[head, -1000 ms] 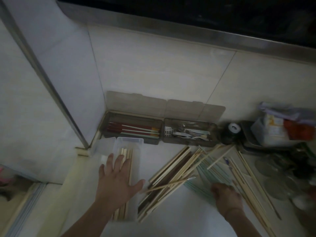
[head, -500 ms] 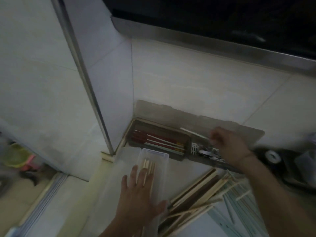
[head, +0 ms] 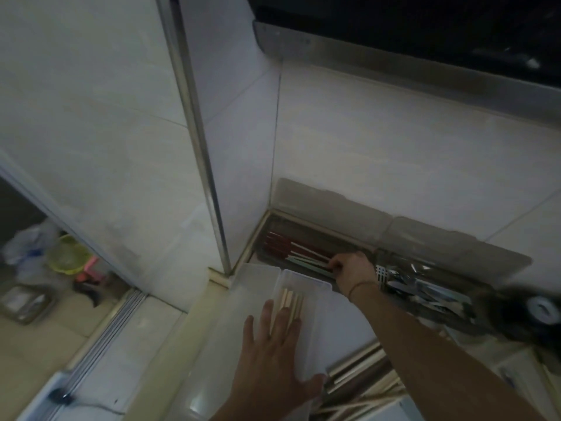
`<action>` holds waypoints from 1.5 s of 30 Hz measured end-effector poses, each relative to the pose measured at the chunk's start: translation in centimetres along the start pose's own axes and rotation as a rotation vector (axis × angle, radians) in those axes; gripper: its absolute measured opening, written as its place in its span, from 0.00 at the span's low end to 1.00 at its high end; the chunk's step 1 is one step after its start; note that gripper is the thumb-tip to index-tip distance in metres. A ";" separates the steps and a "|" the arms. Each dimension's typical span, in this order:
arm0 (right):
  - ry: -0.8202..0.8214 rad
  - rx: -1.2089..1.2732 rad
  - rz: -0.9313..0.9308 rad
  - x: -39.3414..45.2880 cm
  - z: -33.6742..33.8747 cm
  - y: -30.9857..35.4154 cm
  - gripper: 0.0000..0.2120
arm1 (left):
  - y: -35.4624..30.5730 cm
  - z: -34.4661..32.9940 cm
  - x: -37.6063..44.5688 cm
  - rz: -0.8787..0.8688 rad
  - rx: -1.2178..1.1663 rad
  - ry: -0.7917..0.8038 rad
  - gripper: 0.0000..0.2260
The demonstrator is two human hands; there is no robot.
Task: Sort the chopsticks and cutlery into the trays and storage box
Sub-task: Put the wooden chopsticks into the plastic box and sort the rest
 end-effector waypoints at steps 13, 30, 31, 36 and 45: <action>-0.589 0.143 -0.249 -20.2 6.8 -21.5 0.10 | -0.5 0.7 -0.3 -0.030 0.111 -0.041 0.41; -0.209 -0.069 -0.505 -29.4 -0.8 -25.5 0.08 | -0.1 0.7 -0.4 0.004 0.092 -0.053 0.41; -0.186 -0.066 -0.509 -29.4 -0.8 -25.6 0.10 | -0.1 0.7 -0.4 0.008 0.089 -0.053 0.41; -0.273 -0.115 -0.323 -28.9 2.2 -24.0 0.06 | 0.0 0.7 -0.5 0.005 0.098 -0.048 0.40; -0.229 0.042 -0.129 -20.6 8.8 -18.5 0.11 | 0.1 0.8 -0.5 0.030 0.059 -0.013 0.41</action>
Point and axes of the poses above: each hand's wrist, its own x-axis towards the middle knuckle, its own z-axis out of the back of the hand, y = z × x, the point moved 10 cm from there along x, towards the middle knuckle, and after that the axes turned 7 degrees about -z, right-handed, at the moved point
